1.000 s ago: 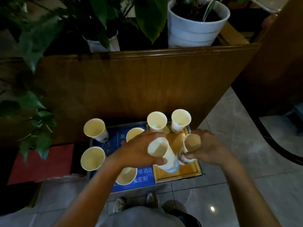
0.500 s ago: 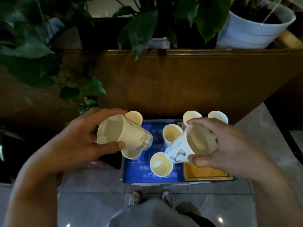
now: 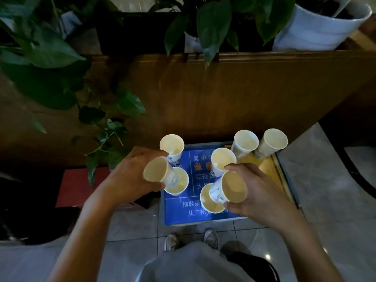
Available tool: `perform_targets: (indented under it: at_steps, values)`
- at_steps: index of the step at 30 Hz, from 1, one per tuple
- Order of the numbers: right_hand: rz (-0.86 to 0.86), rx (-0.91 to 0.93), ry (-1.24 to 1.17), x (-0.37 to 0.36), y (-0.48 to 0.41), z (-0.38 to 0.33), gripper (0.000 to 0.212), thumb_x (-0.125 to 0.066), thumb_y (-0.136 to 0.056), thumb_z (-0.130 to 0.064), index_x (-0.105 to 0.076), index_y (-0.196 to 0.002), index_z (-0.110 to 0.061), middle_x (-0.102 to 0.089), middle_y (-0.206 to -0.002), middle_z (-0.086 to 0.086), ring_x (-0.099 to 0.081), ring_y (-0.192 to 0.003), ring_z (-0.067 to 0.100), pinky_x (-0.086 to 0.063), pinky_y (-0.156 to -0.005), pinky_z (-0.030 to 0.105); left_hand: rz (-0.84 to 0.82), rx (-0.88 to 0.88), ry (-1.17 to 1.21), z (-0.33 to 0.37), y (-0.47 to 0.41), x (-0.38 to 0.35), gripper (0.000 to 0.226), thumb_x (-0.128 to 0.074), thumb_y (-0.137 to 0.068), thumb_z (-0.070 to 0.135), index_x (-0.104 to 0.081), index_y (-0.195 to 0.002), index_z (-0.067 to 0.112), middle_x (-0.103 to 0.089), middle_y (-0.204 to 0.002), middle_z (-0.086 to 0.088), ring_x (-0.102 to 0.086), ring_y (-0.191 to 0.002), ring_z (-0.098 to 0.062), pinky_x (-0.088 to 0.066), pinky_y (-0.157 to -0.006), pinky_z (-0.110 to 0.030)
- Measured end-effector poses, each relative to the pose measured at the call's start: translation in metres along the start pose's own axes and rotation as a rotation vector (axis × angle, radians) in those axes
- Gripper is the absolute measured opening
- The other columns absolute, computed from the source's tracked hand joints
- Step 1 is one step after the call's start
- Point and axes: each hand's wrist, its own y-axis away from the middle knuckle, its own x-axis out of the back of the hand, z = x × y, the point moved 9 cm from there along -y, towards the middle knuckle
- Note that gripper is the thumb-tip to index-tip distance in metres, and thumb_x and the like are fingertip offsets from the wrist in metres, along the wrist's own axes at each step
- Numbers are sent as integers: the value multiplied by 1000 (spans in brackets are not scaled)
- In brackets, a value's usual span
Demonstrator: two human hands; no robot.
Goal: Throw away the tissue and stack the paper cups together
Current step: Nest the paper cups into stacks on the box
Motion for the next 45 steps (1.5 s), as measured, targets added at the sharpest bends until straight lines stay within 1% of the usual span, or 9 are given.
perform_targets:
  at_steps: [3,10,14,18,20,24,30,38,45]
  values:
    - [-17,-13,-7,-13,-2,2,90,-87,-58,-46,-37,-133,-46,-42,-134,-14,-45,-112,9,-39,-87,27,-34,19,0,-1,-8,-7,79,-85,-65,37,-45,-133,39,-43,-139,5,-40,-128,-18,-44,-102,-47]
    - [-30,-31,-43,-38,-6,13,91,-84,-58,-50,-35,-135,-42,-43,-134,-10,-47,-116,13,-44,-92,29,-47,2,-67,2,-14,-14,78,-81,-65,46,-38,-131,49,-37,-139,8,-43,-125,-17,-47,-100,-43]
    - [-47,-74,-45,-55,-12,26,92,-83,-58,-51,-36,-137,-40,-41,-137,-8,-46,-120,15,-40,-95,27,-43,-11,-93,1,-15,-19,78,-80,-64,49,-30,-123,55,-37,-139,9,-45,-124,-18,-49,-98,-42]
    - [-80,-100,-54,-75,-17,38,93,-83,-58,-50,-39,-139,-35,-43,-138,-4,-48,-121,18,-41,-96,29,-40,-14,-73,1,-17,-24,79,-80,-61,50,-30,-121,57,-38,-136,9,-47,-120,-19,-50,-96,-45]
    - [-85,-110,-67,-83,-19,43,94,-84,-58,-48,-40,-139,-33,-45,-137,-3,-50,-120,18,-42,-94,27,-42,-19,-57,0,-19,-31,79,-80,-61,49,-32,-123,56,-37,-135,10,-47,-120,-19,-50,-95,-45]
    - [-120,-145,-66,-98,-25,47,96,-85,-59,-46,-38,-142,-32,-45,-140,-2,-52,-120,20,-45,-97,32,-47,3,-19,-6,-27,-47,79,-81,-61,47,-36,-125,53,-39,-135,9,-46,-122,-20,-50,-94,-42]
    - [-121,-175,-58,-109,-34,44,99,-82,-58,-54,-37,-142,-31,-50,-140,-3,-54,-120,21,-48,-96,34,-84,38,-43,-15,-40,-68,79,-79,-58,50,-40,-127,49,-39,-136,7,-44,-124,-19,-50,-96,-45]
    - [-132,-213,-40,-123,-39,41,101,-84,-57,-53,-32,-142,-33,-46,-142,-2,-55,-121,24,-50,-96,37,-80,45,-102,-14,-52,-91,78,-84,-64,34,-46,-133,35,-36,-145,1,-46,-128,-24,-50,-96,-44]
    - [-135,-203,-56,-127,-38,43,101,-80,-57,-54,-31,-142,-31,-47,-140,-1,-55,-119,26,-51,-95,40,-99,78,-172,-17,-57,-117,79,-83,-69,29,-42,-136,33,-34,-147,1,-46,-129,-26,-52,-95,-43]
